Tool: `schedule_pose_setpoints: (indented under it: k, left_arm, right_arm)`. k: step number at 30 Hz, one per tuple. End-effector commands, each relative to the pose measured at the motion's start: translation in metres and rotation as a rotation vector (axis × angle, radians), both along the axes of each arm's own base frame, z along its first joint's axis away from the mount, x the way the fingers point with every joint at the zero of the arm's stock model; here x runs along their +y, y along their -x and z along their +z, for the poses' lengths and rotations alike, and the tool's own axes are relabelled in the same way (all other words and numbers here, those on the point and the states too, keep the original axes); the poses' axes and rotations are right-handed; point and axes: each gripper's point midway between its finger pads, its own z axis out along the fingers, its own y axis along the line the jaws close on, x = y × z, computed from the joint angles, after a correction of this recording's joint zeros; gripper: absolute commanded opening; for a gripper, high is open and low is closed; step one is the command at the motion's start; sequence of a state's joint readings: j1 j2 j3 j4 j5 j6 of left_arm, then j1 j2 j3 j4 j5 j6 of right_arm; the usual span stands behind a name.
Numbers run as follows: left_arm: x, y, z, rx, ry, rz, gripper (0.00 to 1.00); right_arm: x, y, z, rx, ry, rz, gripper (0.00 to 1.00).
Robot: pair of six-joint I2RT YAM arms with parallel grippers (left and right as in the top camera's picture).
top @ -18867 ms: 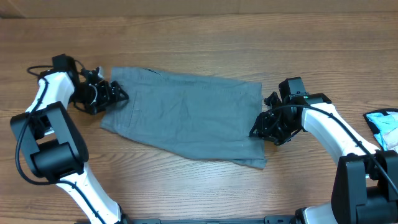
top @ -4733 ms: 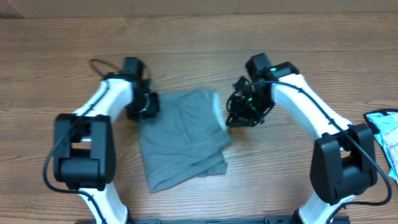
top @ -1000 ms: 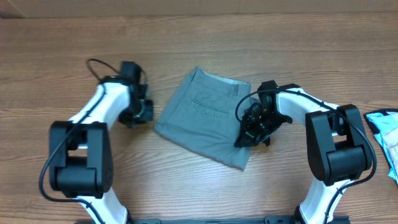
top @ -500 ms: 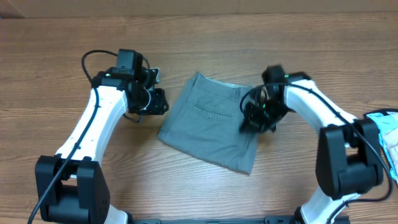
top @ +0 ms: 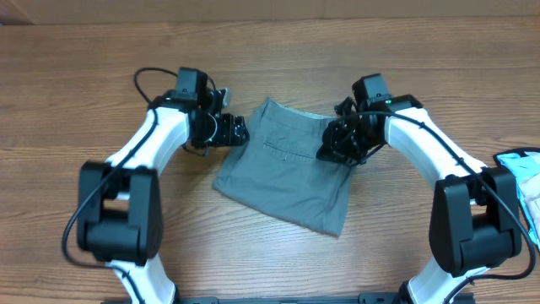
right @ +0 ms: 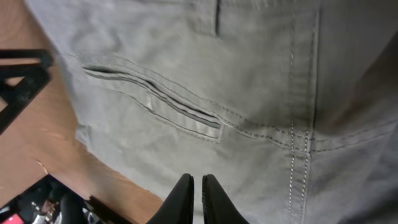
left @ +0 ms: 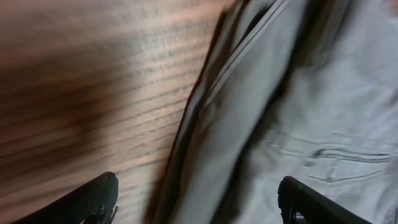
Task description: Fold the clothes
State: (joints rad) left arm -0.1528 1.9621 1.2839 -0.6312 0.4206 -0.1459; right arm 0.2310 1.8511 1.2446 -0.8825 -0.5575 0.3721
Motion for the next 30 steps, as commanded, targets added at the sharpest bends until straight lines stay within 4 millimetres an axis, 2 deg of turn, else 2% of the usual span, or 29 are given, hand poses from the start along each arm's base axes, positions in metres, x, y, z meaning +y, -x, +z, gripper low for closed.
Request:
schedule_pose_setpoints:
  k: [1, 5, 9, 13, 17, 18, 19, 22, 25, 28, 30]
  left_arm:
    - [-0.021, 0.008, -0.011, 0.032, 0.125, -0.101, 0.85]
    - [-0.029, 0.021, -0.032, 0.097, 0.171, -0.151, 0.82]
    - [-0.038, 0.038, -0.051, 0.16, 0.191, -0.208, 0.67]
    - [-0.046, 0.048, -0.062, 0.188, 0.186, -0.245, 0.43]
    - [-0.051, 0.049, -0.061, 0.179, 0.187, -0.263, 0.21]
    - [-0.051, 0.049, -0.061, 0.182, 0.188, -0.263, 0.11]
    - [-0.051, 0.051, -0.06, 0.189, 0.196, -0.263, 0.06]
    - [-0.054, 0.05, -0.044, 0.198, 0.267, -0.25, 0.04]
    - [-0.048, 0.041, -0.018, 0.17, 0.315, -0.237, 0.04]
    - [-0.03, 0.028, 0.017, 0.102, 0.317, -0.225, 0.04]
    - [-0.015, 0.015, 0.042, 0.039, 0.315, -0.195, 0.04]
  right_arm:
    - [0.0, 0.011, -0.015, 0.079, 0.016, -0.07, 0.1]
    - [-0.002, 0.019, -0.026, 0.124, 0.022, -0.115, 0.1]
    - [-0.003, 0.025, -0.032, 0.144, 0.024, -0.12, 0.09]
    - [-0.003, 0.027, -0.034, 0.146, 0.024, -0.12, 0.09]
    - [-0.003, 0.027, -0.034, 0.146, 0.024, -0.12, 0.09]
    - [-0.003, 0.027, -0.034, 0.146, 0.024, -0.12, 0.09]
    - [-0.003, 0.027, -0.034, 0.146, 0.024, -0.12, 0.09]
    - [-0.003, 0.028, -0.034, 0.153, 0.026, -0.119, 0.04]
    - [-0.001, 0.031, -0.031, 0.163, 0.004, -0.103, 0.04]
    - [0.01, 0.035, -0.015, 0.15, -0.108, -0.018, 0.04]
    - [0.009, 0.038, -0.008, 0.152, -0.121, 0.011, 0.04]
